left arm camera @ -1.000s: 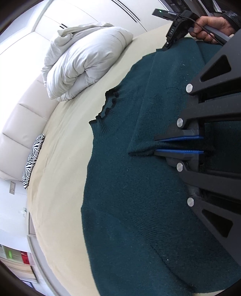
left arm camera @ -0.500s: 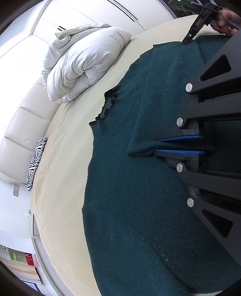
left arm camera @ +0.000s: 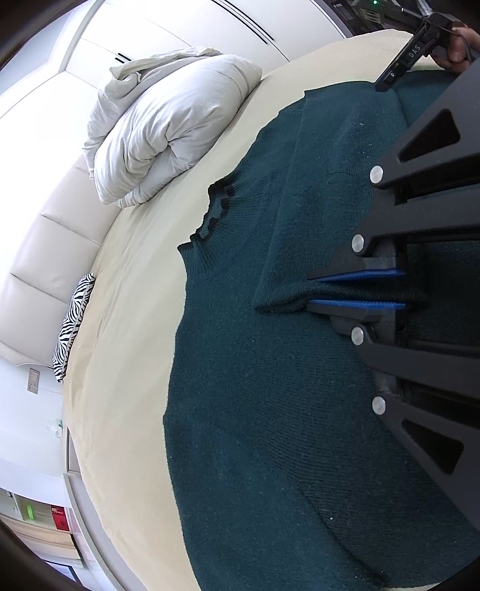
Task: Fold small clothes
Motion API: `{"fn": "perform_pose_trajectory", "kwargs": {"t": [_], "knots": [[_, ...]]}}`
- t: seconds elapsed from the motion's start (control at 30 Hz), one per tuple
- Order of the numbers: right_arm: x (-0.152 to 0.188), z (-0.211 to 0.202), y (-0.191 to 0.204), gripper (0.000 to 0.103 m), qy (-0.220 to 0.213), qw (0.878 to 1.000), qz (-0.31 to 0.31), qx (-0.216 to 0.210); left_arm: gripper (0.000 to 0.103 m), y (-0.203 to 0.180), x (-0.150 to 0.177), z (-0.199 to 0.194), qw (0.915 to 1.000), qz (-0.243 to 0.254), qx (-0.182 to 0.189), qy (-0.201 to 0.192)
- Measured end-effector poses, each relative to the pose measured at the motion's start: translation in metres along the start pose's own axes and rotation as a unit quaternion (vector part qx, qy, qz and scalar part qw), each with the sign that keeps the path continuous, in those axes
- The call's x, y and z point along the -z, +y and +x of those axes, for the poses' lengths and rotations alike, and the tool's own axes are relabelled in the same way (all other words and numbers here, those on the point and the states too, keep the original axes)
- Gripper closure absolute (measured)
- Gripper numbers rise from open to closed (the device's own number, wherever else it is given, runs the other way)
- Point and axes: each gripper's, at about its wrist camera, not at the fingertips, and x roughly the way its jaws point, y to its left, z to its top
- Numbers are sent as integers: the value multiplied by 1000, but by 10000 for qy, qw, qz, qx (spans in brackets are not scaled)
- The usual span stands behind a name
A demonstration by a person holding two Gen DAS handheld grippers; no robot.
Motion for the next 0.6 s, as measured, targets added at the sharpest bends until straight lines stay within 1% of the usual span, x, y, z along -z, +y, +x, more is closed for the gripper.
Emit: {"fn": "perform_pose_trajectory", "kwargs": {"t": [0.03, 0.1, 0.13, 0.17, 0.2, 0.23, 0.27, 0.33, 0.37, 0.4, 0.47, 0.5, 0.53, 0.57, 0.6], "knots": [[-2, -3, -5, 79, -71, 9999, 90, -84, 90, 0, -2, -1, 10000, -31, 36, 49], [-9, -13, -7, 79, -11, 9995, 269, -149, 84, 3, -5, -9, 9997, -124, 132, 160], [-11, -19, -10, 79, -19, 9991, 394, -152, 77, 5, -5, -18, 9996, -198, 138, 170], [-13, -27, -12, 79, -62, 9984, 539, -145, 62, 9, -4, -31, 9993, -316, 131, 115], [-14, -44, -12, 78, -259, 9977, 599, -194, 52, 14, -3, -47, 9989, -450, 161, 9], [-11, -57, -9, 78, -427, 9971, 583, -222, 36, 20, -2, -63, 9982, -567, 173, -122], [-9, -70, -7, 78, -579, 9964, 562, -240, 28, 30, 2, -87, 9966, -712, 215, -360], [-3, -96, 0, 77, -706, 9950, 538, -454, 25, 55, 9, -126, 9923, -987, 251, -699], [1, -102, 3, 72, -716, 9945, 523, -549, 25, 78, 15, -148, 9884, -1248, 207, -836], [6, -111, 9, 63, -734, 9940, 484, -657, 25, 97, 20, -163, 9844, -1491, 184, -918], [16, -123, 26, 50, -778, 9925, 359, -873, 25, 144, 34, -190, 9718, -2091, 78, -1091], [22, -129, 33, 45, -792, 9916, 298, -974, 25, 170, 43, -203, 9631, -2425, -27, -1164], [27, -134, 41, 41, -794, 9904, 261, -1100, 25, 194, 52, -214, 9533, -2751, -96, -1240], [34, -137, 48, 38, -791, 9892, 274, -1203, 25, 220, 65, -228, 9383, -3176, -154, -1358], [39, -140, 54, 38, -754, 9877, 306, -1336, 25, 239, 75, -238, 9250, -3498, -172, -1474]]}}
